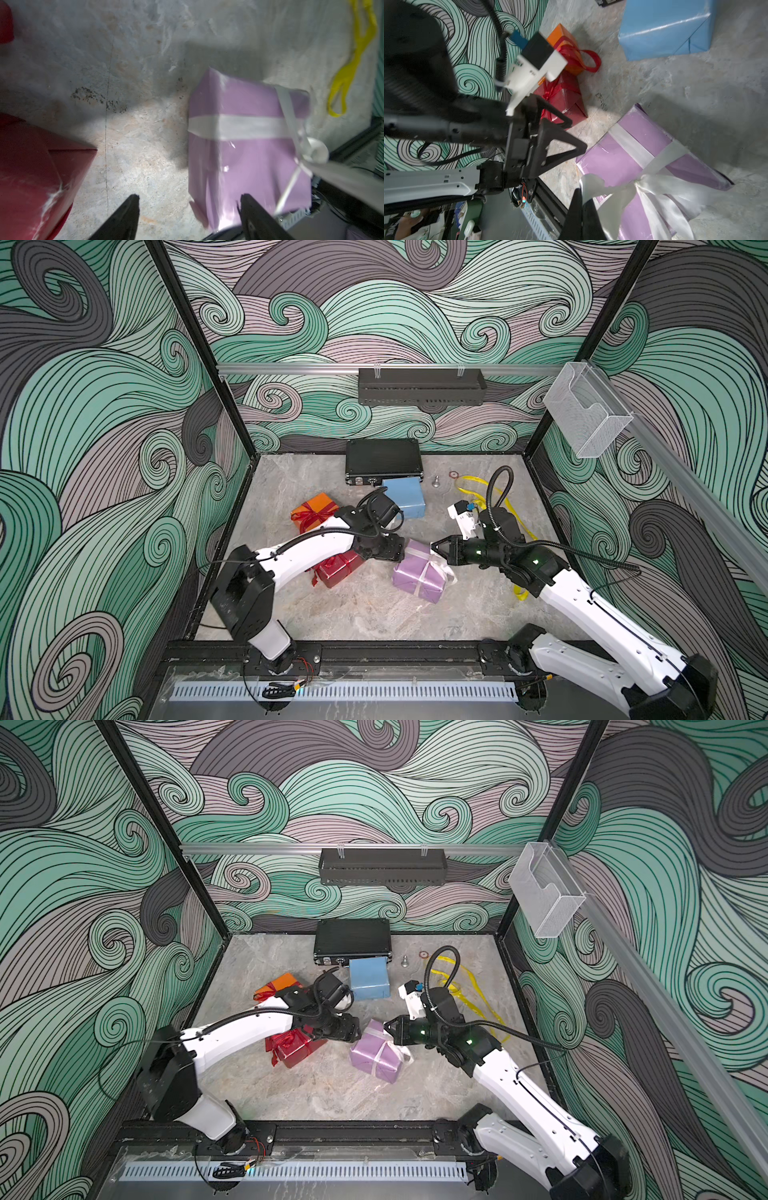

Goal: Untie the ribbon bows on the gift boxes
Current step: Untie the ribbon from the gift box.

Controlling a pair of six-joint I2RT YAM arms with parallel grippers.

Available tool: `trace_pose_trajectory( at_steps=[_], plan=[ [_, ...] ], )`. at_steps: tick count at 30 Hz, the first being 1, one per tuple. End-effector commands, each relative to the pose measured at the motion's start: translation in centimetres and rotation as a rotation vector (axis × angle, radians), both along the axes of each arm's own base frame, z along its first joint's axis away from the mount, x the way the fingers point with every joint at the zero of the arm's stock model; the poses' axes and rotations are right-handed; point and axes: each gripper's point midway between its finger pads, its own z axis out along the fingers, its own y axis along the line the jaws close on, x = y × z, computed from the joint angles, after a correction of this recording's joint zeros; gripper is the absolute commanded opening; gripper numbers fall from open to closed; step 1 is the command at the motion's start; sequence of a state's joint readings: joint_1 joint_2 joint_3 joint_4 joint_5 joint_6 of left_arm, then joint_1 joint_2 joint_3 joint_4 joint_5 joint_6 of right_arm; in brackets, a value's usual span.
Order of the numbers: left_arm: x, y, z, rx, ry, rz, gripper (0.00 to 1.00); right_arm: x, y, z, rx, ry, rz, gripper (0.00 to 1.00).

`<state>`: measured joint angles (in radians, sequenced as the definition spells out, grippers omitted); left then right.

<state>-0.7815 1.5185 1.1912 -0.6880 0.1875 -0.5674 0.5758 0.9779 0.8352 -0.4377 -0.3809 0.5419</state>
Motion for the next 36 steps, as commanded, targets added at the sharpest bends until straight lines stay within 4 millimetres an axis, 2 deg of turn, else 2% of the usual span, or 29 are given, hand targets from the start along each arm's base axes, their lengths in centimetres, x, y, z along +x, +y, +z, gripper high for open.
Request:
trace_pose_trajectory(
  at_steps=[1, 3, 6, 7, 9, 15, 17, 20, 23, 29, 36],
  plan=[
    [-0.3, -2.0, 4.6, -0.213, -0.108, -0.062, 0.82, 1.4, -0.3, 0.5, -0.030, -0.026, -0.026, 0.00],
    [-0.9, -3.0, 5.4, -0.296, -0.108, -0.094, 0.83, 1.5, 0.2, 0.5, -0.017, -0.012, -0.010, 0.00],
    [-1.3, -4.1, 5.1, -0.329, -0.052, -0.121, 0.83, 1.6, 0.7, 0.8, 0.005, -0.009, 0.001, 0.00],
    [-1.1, -4.3, 3.8, -0.301, -0.013, -0.111, 0.82, 1.6, 0.7, 0.9, 0.008, -0.011, 0.002, 0.00],
    [-0.8, -4.7, 2.7, -0.269, 0.024, -0.105, 0.78, 1.5, 0.7, 1.1, 0.012, -0.014, 0.004, 0.00],
    [0.5, -6.3, 1.2, -0.209, 0.169, -0.022, 0.75, 1.7, 0.8, 1.6, 0.019, -0.017, 0.001, 0.00],
    [1.1, -6.3, -0.1, -0.153, 0.200, 0.009, 0.73, 1.8, 0.8, 1.3, 0.012, -0.012, -0.001, 0.00],
    [1.9, -5.9, -2.5, -0.087, 0.218, 0.048, 0.72, 1.9, 0.8, 1.2, 0.008, -0.015, -0.001, 0.00],
    [1.7, -5.2, -4.0, -0.047, 0.238, 0.054, 0.72, 1.8, 0.8, 1.3, 0.005, -0.032, 0.006, 0.00],
    [1.4, -4.1, -5.2, -0.011, 0.248, 0.075, 0.71, 1.9, 0.2, 1.7, -0.010, -0.073, -0.008, 0.00],
    [1.5, -2.4, -7.0, 0.125, 0.241, 0.085, 0.67, 2.0, 0.0, 2.4, 0.004, -0.094, -0.004, 0.00]
  ],
)
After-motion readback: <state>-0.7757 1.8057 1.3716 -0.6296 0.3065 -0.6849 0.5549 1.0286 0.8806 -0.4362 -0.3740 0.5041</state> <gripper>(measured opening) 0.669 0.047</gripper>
